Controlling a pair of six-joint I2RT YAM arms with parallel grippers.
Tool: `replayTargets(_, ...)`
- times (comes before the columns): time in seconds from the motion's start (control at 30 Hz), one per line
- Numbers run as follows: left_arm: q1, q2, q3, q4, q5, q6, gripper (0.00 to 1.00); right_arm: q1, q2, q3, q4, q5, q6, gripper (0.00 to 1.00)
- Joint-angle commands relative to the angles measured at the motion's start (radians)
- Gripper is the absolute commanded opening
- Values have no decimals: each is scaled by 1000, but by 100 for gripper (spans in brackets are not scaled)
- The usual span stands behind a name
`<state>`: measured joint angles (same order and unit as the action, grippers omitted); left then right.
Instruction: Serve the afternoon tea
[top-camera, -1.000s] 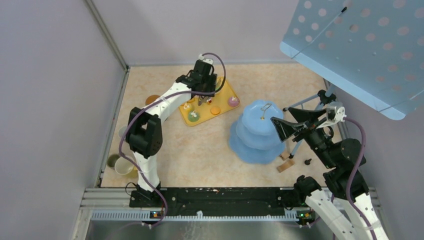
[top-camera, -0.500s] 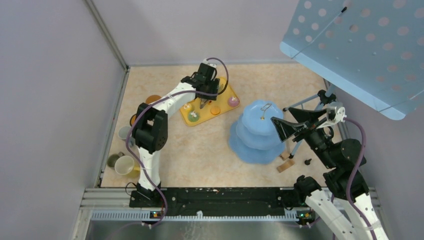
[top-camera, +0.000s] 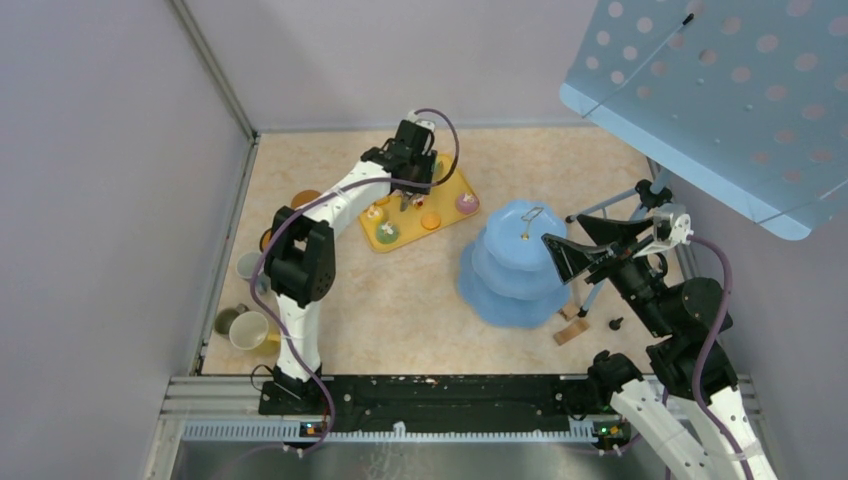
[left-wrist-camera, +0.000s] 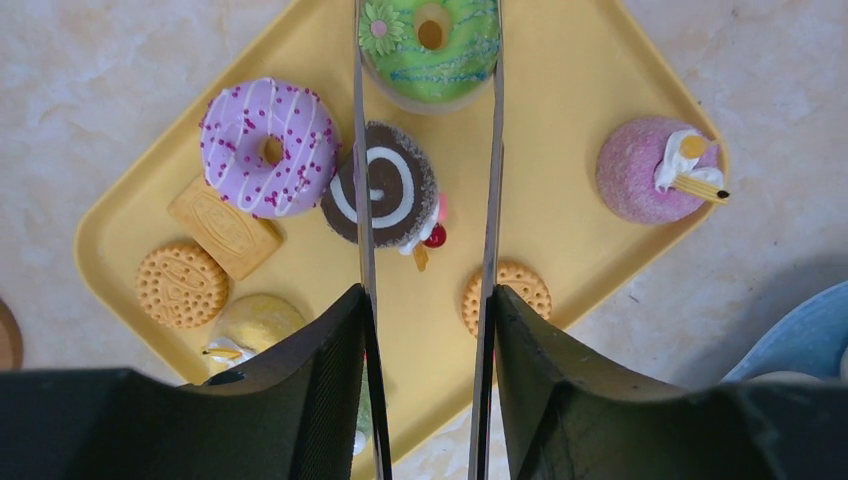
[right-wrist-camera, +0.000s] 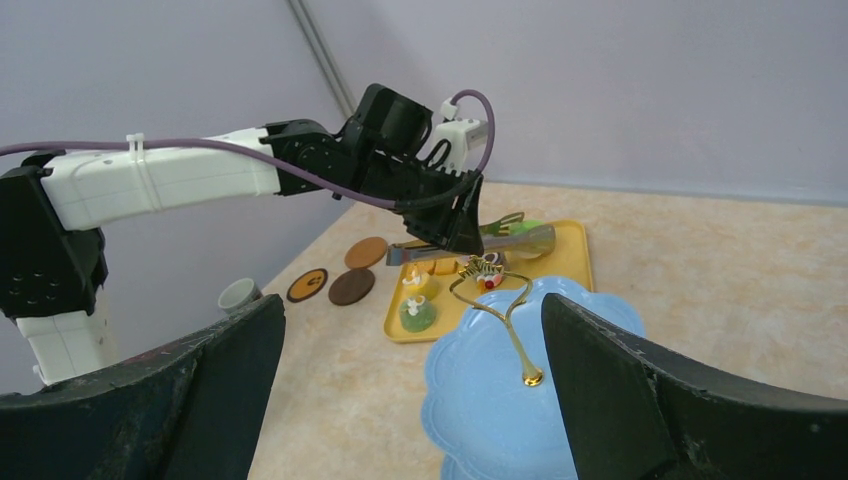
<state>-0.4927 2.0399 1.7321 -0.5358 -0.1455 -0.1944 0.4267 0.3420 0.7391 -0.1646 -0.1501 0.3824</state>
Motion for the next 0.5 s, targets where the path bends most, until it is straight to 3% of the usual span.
replayTargets(0.0,2,-91,82,0,-4,33,49,-9,-4,-1,29,11,-3,97)
replayTargets(0.2,2,-264,-36,-73,-1,66,49,-9,-8,16,13,18,-18,97)
replayTargets(0.47,-13,-683,-476,-170,105,46,48,-9,-10,28,36,27,-33,97)
